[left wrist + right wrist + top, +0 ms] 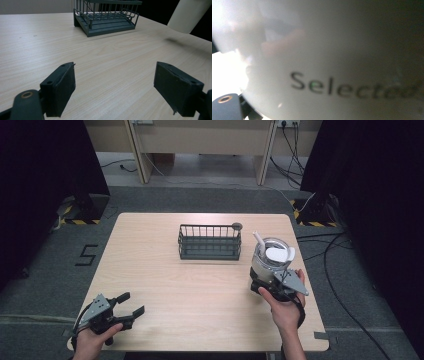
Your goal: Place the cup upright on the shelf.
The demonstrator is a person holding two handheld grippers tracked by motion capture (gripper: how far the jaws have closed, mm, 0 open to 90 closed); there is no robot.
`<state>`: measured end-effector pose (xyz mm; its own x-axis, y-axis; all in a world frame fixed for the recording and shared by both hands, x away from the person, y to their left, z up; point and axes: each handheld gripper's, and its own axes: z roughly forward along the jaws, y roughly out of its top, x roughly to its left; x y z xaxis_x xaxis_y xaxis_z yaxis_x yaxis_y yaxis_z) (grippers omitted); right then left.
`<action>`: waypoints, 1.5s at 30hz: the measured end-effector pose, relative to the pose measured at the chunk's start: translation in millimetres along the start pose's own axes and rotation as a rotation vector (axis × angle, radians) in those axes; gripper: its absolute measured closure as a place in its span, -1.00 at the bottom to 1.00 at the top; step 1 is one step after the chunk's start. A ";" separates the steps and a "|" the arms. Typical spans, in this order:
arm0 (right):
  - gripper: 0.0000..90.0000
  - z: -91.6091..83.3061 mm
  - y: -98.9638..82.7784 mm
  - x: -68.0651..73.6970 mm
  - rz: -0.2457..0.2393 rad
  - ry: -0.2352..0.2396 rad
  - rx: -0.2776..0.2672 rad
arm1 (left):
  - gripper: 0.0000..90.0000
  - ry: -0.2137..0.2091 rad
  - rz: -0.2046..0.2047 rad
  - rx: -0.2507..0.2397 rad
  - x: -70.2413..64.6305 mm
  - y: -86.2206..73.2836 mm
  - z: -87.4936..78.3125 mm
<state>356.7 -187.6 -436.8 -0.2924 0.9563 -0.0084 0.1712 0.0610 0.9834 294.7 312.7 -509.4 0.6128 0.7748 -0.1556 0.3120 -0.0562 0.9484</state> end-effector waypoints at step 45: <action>-0.77 38.7 40.7 19.3 -0.007 0.043 -0.055 | -0.61 -0.005 -0.012 -0.013 0.5 0.8 0.0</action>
<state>394.4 -155.6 -404.0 -0.3333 0.9428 -0.0090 0.1169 0.0508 0.9918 295.3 313.0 -508.7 0.6124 0.7724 -0.1683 0.3100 -0.0387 0.9499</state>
